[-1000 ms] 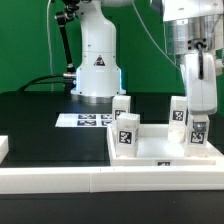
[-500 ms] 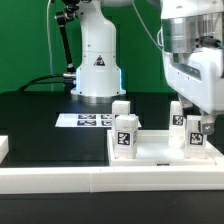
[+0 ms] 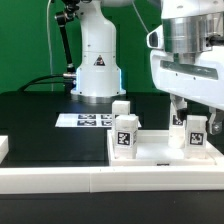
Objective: Assemble square table
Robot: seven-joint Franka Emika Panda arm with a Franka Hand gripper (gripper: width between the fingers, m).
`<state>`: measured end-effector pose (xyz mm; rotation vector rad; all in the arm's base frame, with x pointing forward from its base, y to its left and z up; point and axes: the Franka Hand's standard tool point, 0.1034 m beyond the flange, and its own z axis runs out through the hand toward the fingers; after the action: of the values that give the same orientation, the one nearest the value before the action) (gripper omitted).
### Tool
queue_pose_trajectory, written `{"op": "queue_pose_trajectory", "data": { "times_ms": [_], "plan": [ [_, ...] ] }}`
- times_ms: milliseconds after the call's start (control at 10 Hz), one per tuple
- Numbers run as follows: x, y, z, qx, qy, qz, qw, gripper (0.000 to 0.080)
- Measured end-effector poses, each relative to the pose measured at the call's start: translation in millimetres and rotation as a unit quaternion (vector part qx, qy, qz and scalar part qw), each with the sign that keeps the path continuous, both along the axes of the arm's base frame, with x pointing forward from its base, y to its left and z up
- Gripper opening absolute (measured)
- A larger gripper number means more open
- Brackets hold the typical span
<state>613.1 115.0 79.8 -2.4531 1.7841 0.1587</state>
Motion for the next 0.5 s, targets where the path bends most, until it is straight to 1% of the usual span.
{"op": "queue_pose_trajectory", "data": {
  "times_ms": [500],
  "plan": [
    [-0.1,0.0,-0.3,0.0,0.0,0.0,1.0,0.0649]
  ]
}}
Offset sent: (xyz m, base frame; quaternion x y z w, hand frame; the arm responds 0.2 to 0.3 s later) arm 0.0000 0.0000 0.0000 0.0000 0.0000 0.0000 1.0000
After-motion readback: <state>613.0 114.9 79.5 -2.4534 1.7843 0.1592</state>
